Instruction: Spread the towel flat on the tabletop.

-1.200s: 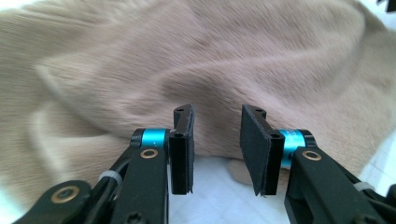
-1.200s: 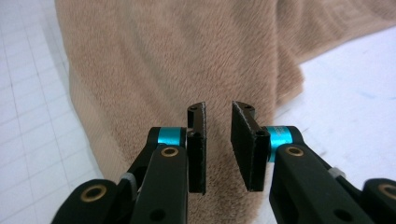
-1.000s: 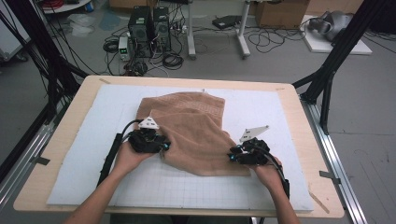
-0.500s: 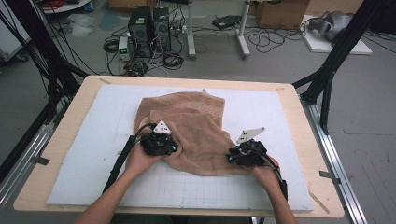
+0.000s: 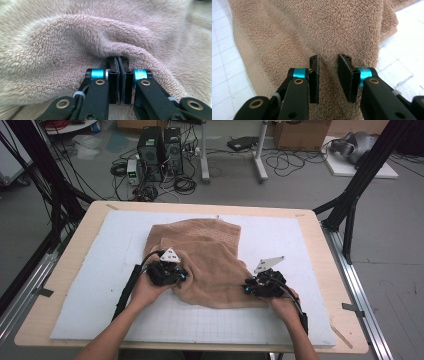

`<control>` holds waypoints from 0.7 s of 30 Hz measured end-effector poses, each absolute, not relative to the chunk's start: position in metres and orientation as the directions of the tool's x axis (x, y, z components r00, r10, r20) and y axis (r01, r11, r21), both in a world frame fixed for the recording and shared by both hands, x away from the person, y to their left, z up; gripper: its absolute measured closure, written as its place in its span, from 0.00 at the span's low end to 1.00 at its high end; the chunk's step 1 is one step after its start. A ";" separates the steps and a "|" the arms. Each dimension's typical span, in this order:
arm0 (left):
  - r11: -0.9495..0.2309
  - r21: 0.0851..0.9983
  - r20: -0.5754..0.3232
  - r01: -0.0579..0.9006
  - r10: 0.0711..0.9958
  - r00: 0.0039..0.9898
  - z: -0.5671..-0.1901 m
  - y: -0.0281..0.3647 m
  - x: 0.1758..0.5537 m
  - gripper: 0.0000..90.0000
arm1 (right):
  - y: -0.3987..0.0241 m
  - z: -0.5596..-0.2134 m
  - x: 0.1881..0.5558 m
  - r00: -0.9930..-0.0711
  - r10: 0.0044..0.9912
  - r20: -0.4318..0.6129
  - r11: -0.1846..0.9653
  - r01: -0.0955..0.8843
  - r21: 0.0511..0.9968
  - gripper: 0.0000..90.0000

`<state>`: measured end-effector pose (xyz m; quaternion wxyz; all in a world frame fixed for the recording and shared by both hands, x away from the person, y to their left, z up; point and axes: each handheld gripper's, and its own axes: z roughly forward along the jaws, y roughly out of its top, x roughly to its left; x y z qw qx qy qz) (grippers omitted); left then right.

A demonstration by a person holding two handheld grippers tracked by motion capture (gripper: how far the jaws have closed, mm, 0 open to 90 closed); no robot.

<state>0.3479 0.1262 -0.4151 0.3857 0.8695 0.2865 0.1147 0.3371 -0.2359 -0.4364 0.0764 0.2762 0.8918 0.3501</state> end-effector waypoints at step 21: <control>-0.504 0.805 0.041 0.313 0.574 0.818 -0.369 0.174 0.290 0.97 | -0.224 -0.429 0.324 -0.891 0.449 0.061 0.654 0.375 0.657 0.99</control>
